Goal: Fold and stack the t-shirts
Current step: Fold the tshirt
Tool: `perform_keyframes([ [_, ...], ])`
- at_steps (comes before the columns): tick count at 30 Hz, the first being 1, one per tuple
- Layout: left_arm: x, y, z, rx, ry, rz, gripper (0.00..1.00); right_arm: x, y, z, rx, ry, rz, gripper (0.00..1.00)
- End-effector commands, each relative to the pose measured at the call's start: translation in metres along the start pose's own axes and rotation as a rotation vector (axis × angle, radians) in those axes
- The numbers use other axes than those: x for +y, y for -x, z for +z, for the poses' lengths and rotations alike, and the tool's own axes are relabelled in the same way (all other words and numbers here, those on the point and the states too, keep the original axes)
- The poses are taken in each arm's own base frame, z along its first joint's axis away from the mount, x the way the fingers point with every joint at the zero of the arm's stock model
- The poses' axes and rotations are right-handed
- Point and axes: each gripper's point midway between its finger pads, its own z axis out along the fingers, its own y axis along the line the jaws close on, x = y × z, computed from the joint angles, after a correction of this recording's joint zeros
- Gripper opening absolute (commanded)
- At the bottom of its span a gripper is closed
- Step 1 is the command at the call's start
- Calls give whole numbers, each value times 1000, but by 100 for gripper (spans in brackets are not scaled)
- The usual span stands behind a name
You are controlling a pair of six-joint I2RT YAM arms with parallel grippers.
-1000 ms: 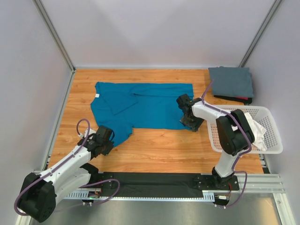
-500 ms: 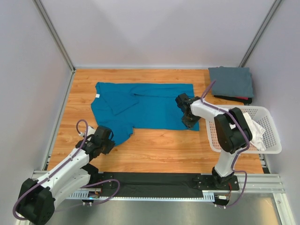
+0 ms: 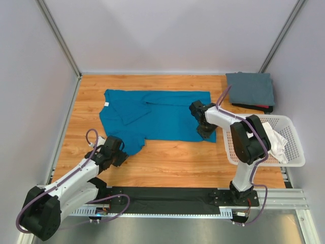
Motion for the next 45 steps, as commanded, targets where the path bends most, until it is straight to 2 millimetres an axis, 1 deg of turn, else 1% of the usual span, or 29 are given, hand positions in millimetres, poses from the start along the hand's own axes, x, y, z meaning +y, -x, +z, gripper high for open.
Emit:
perform_keyframes([
  [1,4,-2,5,3,11,-10,28,-13,-1,7,-11,-67,-39,1],
  [2,7,-2,4,-2,20,-17,17,-11,-1,6,-14,-64,-43,1],
  [4,7,3,3,-27,20,-18,4,-11,2,3,-21,-66,-50,0],
  [5,7,8,2,-50,21,-17,0,-10,3,2,-26,-62,-53,0],
  [8,2,20,-4,-107,8,-10,0,-6,9,-2,-43,-53,-67,0],
  [10,-9,30,-12,-146,-21,8,0,-4,12,-4,-48,-50,-88,1],
  [12,-12,42,-19,-197,-19,40,0,0,18,-7,-62,-47,-101,1],
  [13,-21,49,-25,-218,-35,48,0,1,19,-8,-66,-47,-108,1],
  [15,-25,59,-30,-265,-31,72,0,4,25,-11,-85,-46,-127,0],
  [16,-30,63,-33,-279,-39,73,0,6,28,-13,-94,-41,-131,1],
  [20,-46,73,-34,-317,-55,100,0,13,40,-20,-130,-29,-162,1],
  [23,-57,80,-36,-343,-55,105,0,24,49,-25,-151,-13,-193,1],
  [24,-59,83,-37,-353,-56,106,0,23,49,-22,-150,-29,-221,1],
  [25,-67,86,-40,-365,-68,102,0,29,54,-26,-159,-20,-224,1],
  [27,-71,93,-41,-390,-62,102,0,28,56,-24,-166,-44,-255,1],
  [28,-79,97,-43,-400,-79,95,0,33,60,-27,-175,-37,-254,1],
  [29,-80,101,-42,-407,-70,96,0,34,61,-27,-177,-40,-260,1],
  [33,-100,118,-46,-443,-94,82,0,42,73,-32,-204,-16,-265,0],
  [34,-106,122,-47,-453,-105,82,0,42,76,-33,-209,-15,-269,0],
  [36,-111,129,-45,-468,-91,101,0,43,84,-33,-208,-14,-255,1],
  [37,-121,135,-49,-484,-105,99,0,42,87,-33,-207,-15,-259,1],
  [38,-124,138,-47,-488,-96,105,0,41,92,-32,-205,-17,-252,0],
  [39,-132,142,-51,-498,-107,114,0,42,94,-32,-201,-10,-251,1],
  [40,-135,144,-48,-503,-96,121,0,42,96,-32,-202,-10,-266,0],
  [41,-138,145,-48,-504,-94,121,0,42,97,-32,-201,-14,-274,0],
  [42,-145,149,-51,-511,-104,119,0,42,95,-33,-193,-15,-281,1],
  [43,-145,150,-49,-510,-94,124,0,41,93,-32,-178,-16,-283,0],
  [44,-147,152,-50,-514,-96,124,0,40,85,-33,-146,-7,-287,0],
  [45,-151,153,-51,-519,-101,126,0,35,78,-30,-125,-14,-291,0],
])
